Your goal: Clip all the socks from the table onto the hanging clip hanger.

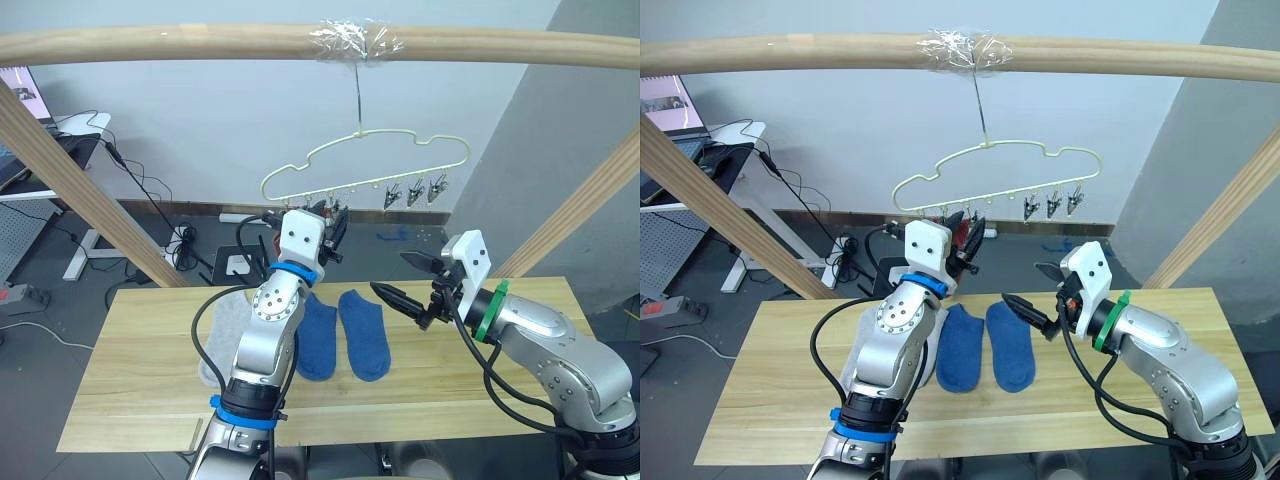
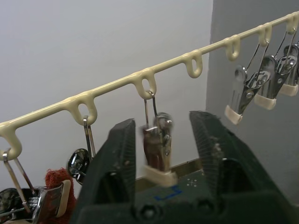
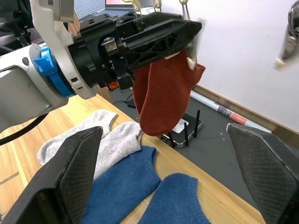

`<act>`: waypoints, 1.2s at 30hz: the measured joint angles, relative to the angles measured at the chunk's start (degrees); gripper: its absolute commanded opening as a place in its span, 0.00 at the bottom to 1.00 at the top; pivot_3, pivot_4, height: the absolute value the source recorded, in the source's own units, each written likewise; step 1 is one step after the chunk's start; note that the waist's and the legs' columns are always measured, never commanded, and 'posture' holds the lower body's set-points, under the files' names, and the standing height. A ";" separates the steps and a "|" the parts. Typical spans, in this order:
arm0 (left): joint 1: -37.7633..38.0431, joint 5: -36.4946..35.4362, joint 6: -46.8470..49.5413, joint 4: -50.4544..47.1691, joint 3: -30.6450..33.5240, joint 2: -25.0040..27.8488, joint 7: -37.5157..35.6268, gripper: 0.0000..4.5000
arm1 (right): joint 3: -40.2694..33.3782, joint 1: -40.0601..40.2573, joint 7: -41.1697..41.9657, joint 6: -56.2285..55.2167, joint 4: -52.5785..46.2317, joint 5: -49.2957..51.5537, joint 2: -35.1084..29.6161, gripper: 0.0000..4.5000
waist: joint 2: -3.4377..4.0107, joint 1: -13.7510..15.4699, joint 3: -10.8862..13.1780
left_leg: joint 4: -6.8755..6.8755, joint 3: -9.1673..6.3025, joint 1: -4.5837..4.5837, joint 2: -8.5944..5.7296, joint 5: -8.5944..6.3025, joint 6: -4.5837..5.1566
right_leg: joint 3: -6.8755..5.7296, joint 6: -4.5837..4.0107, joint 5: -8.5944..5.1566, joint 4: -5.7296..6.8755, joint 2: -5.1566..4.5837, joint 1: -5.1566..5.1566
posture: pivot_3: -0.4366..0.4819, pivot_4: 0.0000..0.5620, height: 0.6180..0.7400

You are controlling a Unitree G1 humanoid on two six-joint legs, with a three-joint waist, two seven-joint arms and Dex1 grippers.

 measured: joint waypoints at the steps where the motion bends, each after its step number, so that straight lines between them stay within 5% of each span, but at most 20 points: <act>1: 0.00 -0.01 0.00 0.00 0.01 0.00 0.00 0.43 | 0.00 0.00 0.00 0.00 0.00 0.00 0.03 1.00 | 0.00 0.01 0.00 | 0.00 0.00 0.00 0.00 0.00 0.00 | 0.00 0.00 0.00 0.00 0.00 0.00 | 0.31 0.32 1.00; 36: -0.32 1.78 -0.07 0.53 0.02 0.26 1.15 0.43 | 0.00 0.01 -0.17 -0.07 0.00 -0.43 0.45 1.00 | 0.00 -0.02 0.00 | 0.00 0.00 0.00 0.00 0.00 0.00 | 0.00 0.00 0.00 0.00 0.00 0.00 | 0.30 0.32 1.00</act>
